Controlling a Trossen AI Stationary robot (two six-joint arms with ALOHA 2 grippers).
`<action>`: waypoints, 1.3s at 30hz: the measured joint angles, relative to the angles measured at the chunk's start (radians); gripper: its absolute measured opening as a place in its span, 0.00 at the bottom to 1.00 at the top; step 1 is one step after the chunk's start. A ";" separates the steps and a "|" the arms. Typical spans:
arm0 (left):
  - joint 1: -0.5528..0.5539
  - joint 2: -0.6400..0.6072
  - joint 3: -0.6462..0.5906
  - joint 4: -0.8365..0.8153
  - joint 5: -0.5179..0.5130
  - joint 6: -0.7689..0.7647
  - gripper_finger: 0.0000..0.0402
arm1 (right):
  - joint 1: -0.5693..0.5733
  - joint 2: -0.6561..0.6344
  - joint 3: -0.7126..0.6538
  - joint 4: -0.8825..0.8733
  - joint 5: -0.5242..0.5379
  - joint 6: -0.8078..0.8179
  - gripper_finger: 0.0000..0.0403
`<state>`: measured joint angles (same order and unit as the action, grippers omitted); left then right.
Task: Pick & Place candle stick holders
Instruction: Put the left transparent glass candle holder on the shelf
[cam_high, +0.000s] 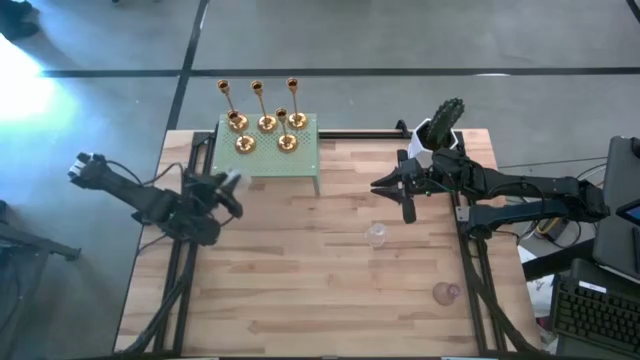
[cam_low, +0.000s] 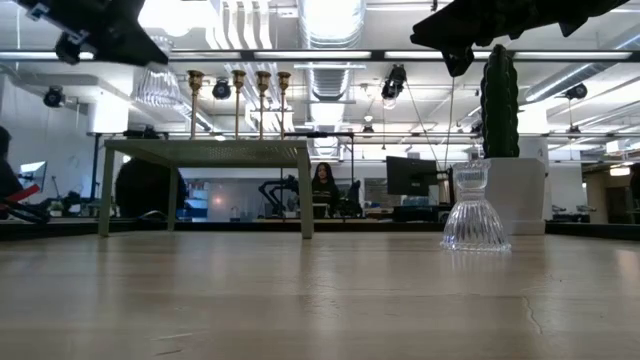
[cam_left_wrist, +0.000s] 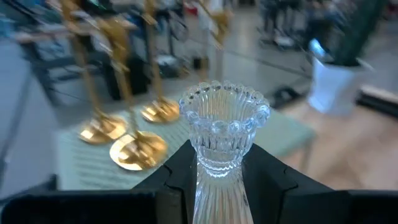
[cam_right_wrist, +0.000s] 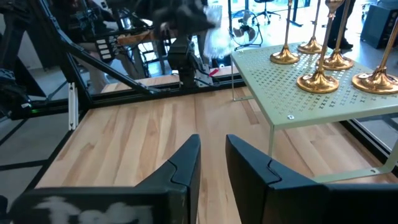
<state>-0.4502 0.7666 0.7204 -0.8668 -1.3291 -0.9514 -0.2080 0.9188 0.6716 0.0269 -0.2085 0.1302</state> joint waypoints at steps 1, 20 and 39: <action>0.002 0.000 0.012 -0.029 -0.031 -0.026 0.26 | 0.000 0.000 0.000 0.000 0.000 0.000 0.17; 0.371 -0.032 -0.019 -0.091 0.063 -0.075 0.26 | 0.000 0.000 0.000 0.000 0.000 0.000 0.23; 0.471 -0.032 -0.106 0.039 0.065 -0.064 0.26 | 0.000 0.000 0.000 0.000 0.000 0.000 0.18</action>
<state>0.0212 0.7350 0.6147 -0.8282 -1.2641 -1.0154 -0.2079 0.9188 0.6716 0.0269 -0.2083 0.1301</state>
